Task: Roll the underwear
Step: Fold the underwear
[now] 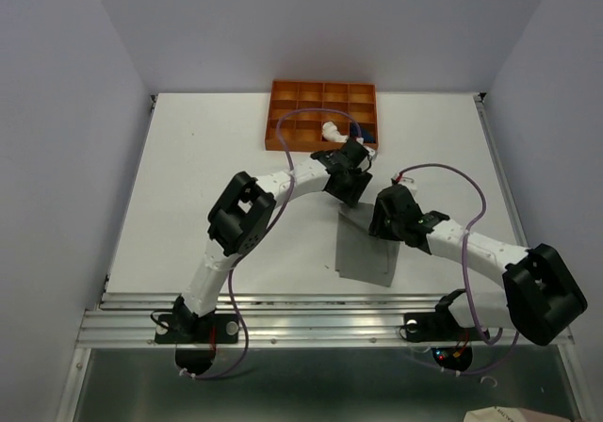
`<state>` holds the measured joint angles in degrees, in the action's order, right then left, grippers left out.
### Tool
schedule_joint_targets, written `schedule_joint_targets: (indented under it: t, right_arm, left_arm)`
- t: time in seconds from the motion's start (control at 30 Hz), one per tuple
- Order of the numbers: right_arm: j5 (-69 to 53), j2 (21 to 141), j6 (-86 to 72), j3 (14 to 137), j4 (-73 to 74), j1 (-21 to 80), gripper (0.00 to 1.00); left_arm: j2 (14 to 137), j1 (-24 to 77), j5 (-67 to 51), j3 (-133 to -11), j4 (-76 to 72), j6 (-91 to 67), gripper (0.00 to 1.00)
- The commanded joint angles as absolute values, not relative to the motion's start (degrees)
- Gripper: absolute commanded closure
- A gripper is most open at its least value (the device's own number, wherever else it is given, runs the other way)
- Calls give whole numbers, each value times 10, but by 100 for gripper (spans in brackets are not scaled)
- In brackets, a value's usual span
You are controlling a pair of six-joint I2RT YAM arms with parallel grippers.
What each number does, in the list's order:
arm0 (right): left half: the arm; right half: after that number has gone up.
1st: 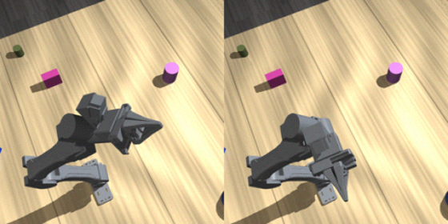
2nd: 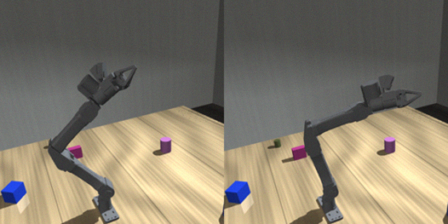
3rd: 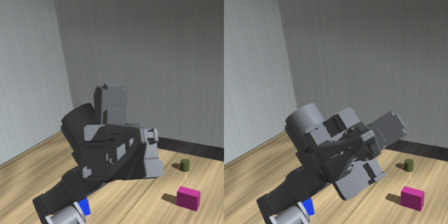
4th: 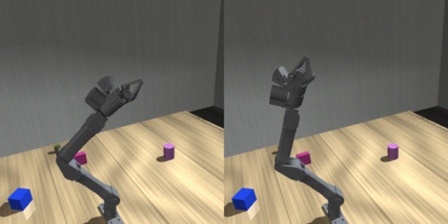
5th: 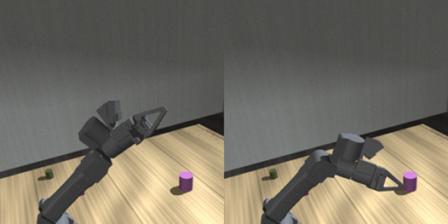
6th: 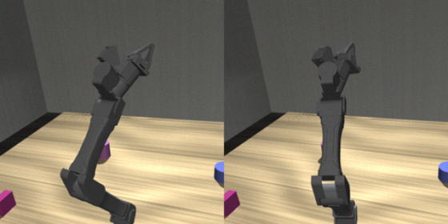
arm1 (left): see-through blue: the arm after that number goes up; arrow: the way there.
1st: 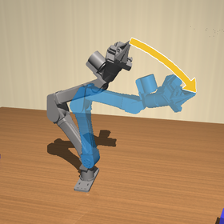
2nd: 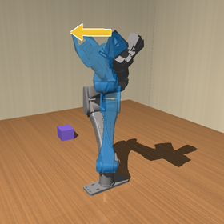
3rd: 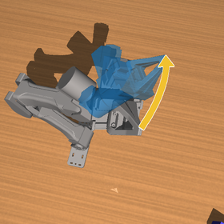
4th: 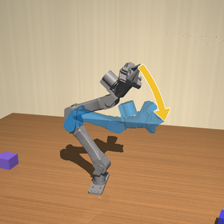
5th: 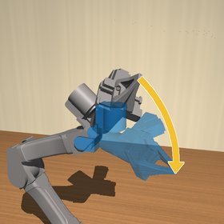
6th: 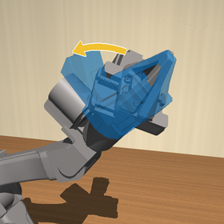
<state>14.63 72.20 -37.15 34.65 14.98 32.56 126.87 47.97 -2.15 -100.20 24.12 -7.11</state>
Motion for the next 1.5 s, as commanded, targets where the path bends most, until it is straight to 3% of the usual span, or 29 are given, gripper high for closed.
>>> schedule_joint_targets:
  t: [0.0,0.6,0.8,1.07,1.47]
  right_arm:
    - [133,729,-353,344,114,315,49]
    - [155,753,-342,344,109,299,51]
    - [135,771,-338,345,102,299,62]
    - [105,744,-323,348,102,299,96]
    - [133,671,-354,359,192,299,99]
  left_arm:
    - [1286,479,18,-1054,271,-66,35]
    - [1314,478,41,-1079,300,-74,43]
    - [1323,478,51,-1094,313,-78,45]
    - [1318,477,53,-1089,310,-86,45]
    - [1301,473,62,-1089,313,-113,45]
